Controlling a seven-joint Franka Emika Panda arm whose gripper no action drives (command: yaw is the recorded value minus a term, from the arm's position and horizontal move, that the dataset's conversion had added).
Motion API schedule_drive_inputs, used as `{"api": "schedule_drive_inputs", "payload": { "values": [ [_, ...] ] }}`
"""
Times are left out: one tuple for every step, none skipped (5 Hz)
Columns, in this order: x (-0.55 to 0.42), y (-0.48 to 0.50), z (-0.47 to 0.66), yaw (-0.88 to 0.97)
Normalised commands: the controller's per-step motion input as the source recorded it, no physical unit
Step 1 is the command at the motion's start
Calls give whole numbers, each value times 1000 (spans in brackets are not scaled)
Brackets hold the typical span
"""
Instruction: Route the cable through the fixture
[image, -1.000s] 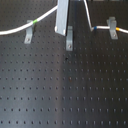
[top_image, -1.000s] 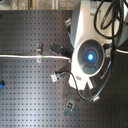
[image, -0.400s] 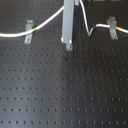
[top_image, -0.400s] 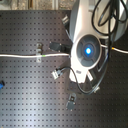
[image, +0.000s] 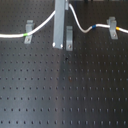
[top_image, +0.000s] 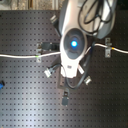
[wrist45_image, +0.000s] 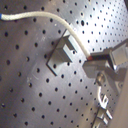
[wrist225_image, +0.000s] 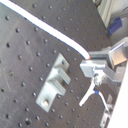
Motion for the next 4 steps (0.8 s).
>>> {"api": "schedule_drive_inputs", "payload": {
  "values": [
    [-89, 93, 169, 0],
    [-152, 289, 408, 0],
    [3, 21, 100, 0],
    [-49, 73, 168, 86]
  ]
}}
